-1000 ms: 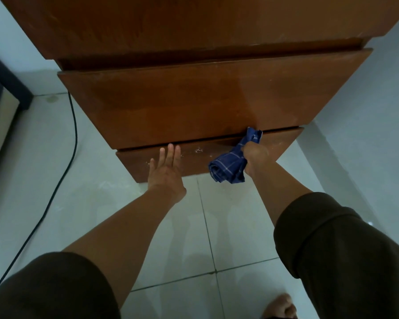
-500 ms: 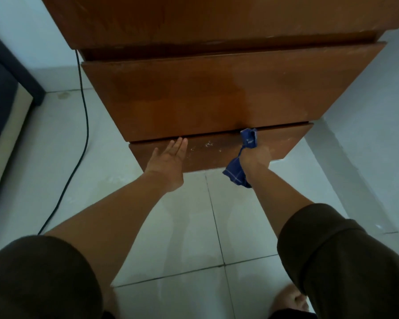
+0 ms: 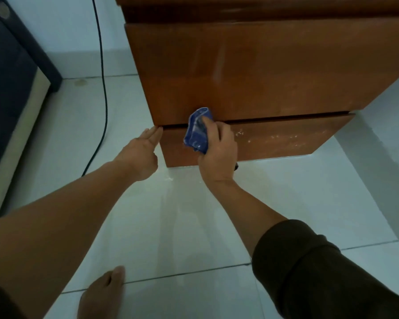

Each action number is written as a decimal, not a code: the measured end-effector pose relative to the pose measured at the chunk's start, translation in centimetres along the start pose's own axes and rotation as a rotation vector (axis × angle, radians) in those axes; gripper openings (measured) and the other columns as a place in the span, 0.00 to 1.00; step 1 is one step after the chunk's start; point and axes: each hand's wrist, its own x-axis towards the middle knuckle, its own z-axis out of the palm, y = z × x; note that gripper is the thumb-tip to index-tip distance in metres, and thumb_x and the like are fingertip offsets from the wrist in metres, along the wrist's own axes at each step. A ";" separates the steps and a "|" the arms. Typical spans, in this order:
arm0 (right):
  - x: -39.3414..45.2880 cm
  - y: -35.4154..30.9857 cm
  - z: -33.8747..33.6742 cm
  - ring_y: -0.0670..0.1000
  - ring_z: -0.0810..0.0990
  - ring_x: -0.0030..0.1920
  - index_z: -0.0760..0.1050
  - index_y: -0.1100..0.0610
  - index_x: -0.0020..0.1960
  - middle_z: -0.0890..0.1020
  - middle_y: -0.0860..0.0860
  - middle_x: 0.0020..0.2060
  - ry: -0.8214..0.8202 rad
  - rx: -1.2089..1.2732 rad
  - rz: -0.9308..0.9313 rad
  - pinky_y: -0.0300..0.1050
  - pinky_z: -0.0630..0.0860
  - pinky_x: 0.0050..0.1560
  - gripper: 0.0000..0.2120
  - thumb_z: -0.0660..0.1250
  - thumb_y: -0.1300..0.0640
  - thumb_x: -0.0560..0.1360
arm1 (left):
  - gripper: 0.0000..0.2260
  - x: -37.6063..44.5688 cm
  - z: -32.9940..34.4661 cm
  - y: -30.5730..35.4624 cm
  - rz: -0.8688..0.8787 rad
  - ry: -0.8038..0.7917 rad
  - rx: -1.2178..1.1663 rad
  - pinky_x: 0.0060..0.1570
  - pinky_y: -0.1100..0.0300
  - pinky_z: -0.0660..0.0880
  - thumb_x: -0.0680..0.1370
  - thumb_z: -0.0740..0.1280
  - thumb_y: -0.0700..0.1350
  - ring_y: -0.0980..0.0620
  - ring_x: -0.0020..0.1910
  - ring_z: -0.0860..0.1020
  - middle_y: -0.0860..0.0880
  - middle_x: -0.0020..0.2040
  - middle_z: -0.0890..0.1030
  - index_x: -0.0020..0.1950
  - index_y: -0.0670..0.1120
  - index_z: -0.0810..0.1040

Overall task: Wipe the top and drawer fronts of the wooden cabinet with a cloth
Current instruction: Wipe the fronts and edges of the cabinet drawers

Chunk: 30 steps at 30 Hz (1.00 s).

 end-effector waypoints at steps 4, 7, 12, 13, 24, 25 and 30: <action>-1.0 0.2 4.1 0.60 0.80 0.44 0.75 0.58 0.62 0.81 0.60 0.49 0.000 -0.148 -0.184 0.49 0.77 0.41 0.24 0.73 0.63 0.66 | 0.33 0.3 1.6 -0.9 0.073 0.179 -0.101 0.74 0.56 0.56 0.76 0.56 0.29 0.50 0.77 0.53 0.51 0.78 0.54 0.78 0.49 0.51; -1.0 0.3 6.2 0.59 0.80 0.43 0.70 0.55 0.61 0.81 0.59 0.48 -0.023 -0.220 -0.252 0.48 0.76 0.39 0.19 0.62 0.58 0.70 | 0.32 0.8 2.7 -1.5 0.140 0.310 -0.138 0.73 0.56 0.56 0.75 0.57 0.27 0.49 0.76 0.57 0.48 0.76 0.61 0.76 0.47 0.58; -1.5 2.2 9.1 0.57 0.79 0.39 0.82 0.55 0.50 0.81 0.56 0.42 -0.114 -0.350 -0.451 0.49 0.76 0.39 0.12 0.71 0.61 0.67 | 0.23 1.6 4.9 -2.4 0.290 0.466 -0.085 0.67 0.49 0.64 0.75 0.50 0.38 0.39 0.70 0.68 0.40 0.69 0.72 0.70 0.38 0.69; -1.7 2.5 9.6 0.57 0.79 0.38 0.83 0.55 0.49 0.81 0.55 0.40 -0.159 -0.355 -0.468 0.48 0.77 0.38 0.12 0.74 0.61 0.65 | 0.25 1.7 5.4 -2.5 0.316 0.465 -0.046 0.66 0.49 0.64 0.75 0.49 0.40 0.40 0.69 0.68 0.40 0.68 0.72 0.69 0.39 0.70; -2.4 4.7 11.0 0.57 0.77 0.52 0.80 0.54 0.57 0.77 0.54 0.53 -0.588 -0.571 -0.387 0.50 0.76 0.51 0.15 0.73 0.57 0.70 | 0.32 1.5 7.0 -1.8 0.283 0.482 0.062 0.72 0.48 0.52 0.73 0.63 0.30 0.45 0.76 0.56 0.45 0.76 0.61 0.76 0.43 0.59; -2.4 4.6 10.5 0.57 0.79 0.45 0.83 0.54 0.50 0.80 0.54 0.46 -0.509 -0.517 -0.387 0.48 0.77 0.43 0.15 0.78 0.58 0.64 | 0.30 1.5 6.9 -1.7 0.289 0.491 0.068 0.71 0.47 0.53 0.74 0.61 0.31 0.45 0.75 0.57 0.44 0.75 0.62 0.75 0.43 0.60; -2.2 4.6 5.6 0.56 0.73 0.42 0.84 0.57 0.49 0.82 0.56 0.42 -0.071 -0.298 -0.539 0.46 0.72 0.36 0.10 0.74 0.60 0.67 | 0.27 1.5 6.5 -1.1 0.344 0.539 0.089 0.68 0.46 0.61 0.74 0.49 0.39 0.44 0.72 0.66 0.43 0.71 0.69 0.73 0.41 0.64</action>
